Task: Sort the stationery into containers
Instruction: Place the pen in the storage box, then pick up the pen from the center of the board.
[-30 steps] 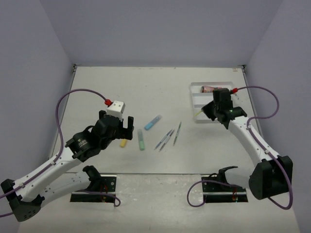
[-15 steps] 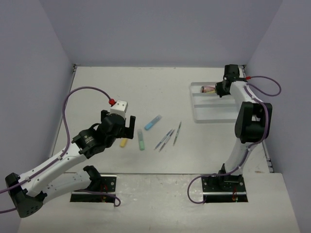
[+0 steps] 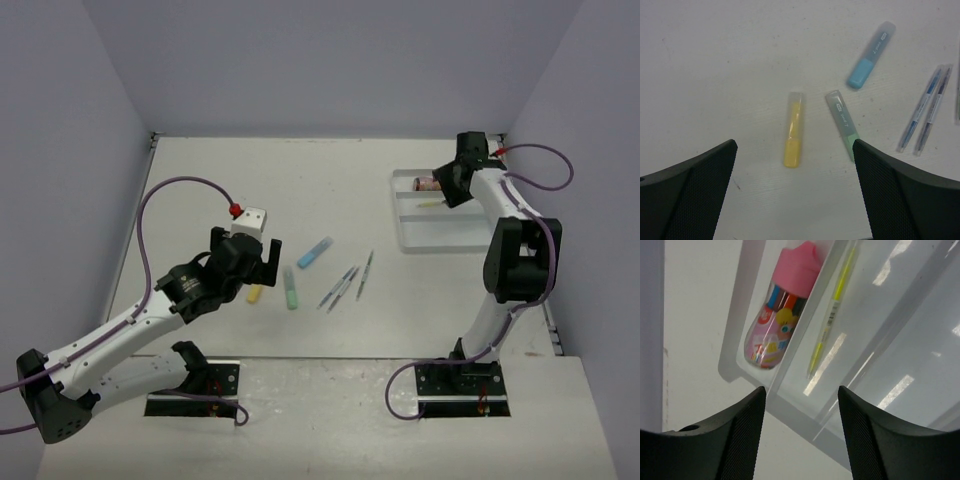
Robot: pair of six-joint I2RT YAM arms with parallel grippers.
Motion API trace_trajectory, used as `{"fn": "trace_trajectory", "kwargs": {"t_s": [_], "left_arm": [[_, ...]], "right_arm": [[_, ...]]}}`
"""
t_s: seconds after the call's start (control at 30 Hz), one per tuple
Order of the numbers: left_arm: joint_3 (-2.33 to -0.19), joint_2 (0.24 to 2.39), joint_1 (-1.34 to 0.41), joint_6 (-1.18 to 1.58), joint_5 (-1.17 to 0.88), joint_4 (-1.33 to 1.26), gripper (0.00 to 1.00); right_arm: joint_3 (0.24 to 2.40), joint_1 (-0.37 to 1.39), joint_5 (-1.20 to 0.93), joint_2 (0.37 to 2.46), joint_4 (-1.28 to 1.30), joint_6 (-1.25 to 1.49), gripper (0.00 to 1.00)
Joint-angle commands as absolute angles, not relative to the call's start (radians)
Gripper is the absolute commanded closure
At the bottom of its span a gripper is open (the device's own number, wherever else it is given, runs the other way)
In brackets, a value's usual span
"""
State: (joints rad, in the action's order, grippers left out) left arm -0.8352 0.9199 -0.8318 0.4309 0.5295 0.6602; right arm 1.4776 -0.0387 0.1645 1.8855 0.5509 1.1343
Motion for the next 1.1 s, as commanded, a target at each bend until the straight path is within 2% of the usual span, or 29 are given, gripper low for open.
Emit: {"fn": "trace_trajectory", "kwargs": {"t_s": [0.0,0.03,0.07,0.13,0.2,0.23,0.47,0.93,1.07], "left_arm": [[-0.841,0.895,-0.823,0.443,0.57,0.653,0.0],[-0.841,0.889,-0.82,0.443,0.569,0.652,0.0],[-0.841,0.886,-0.819,0.443,0.568,0.651,0.0],[-0.836,0.881,-0.819,0.442,0.555,0.646,0.0],[-0.835,0.881,-0.818,0.438,0.546,0.642,0.0],[-0.836,0.884,-0.818,0.435,0.541,0.64,0.0],[-0.833,0.879,-0.819,0.421,0.513,0.63,0.0],[-0.83,0.872,-0.819,0.41,0.489,0.622,0.0],[-0.83,0.875,-0.819,0.408,0.485,0.62,0.0]], "right_arm": [[1.502,0.211,0.296,1.695,0.59,0.845,0.39],[1.485,0.325,0.353,1.659,0.644,0.783,0.4],[1.464,0.343,0.393,1.654,0.678,0.772,0.4],[1.342,0.482,0.351,1.611,0.678,0.788,0.49],[1.25,0.539,0.273,1.59,0.633,0.807,0.62],[1.199,0.587,0.257,1.592,0.61,0.833,0.63],[1.182,0.72,0.312,1.704,0.658,0.896,0.62],[1.089,0.723,0.3,1.749,0.626,0.952,0.65],[1.081,0.717,0.297,1.774,0.619,0.954,0.69]]}}
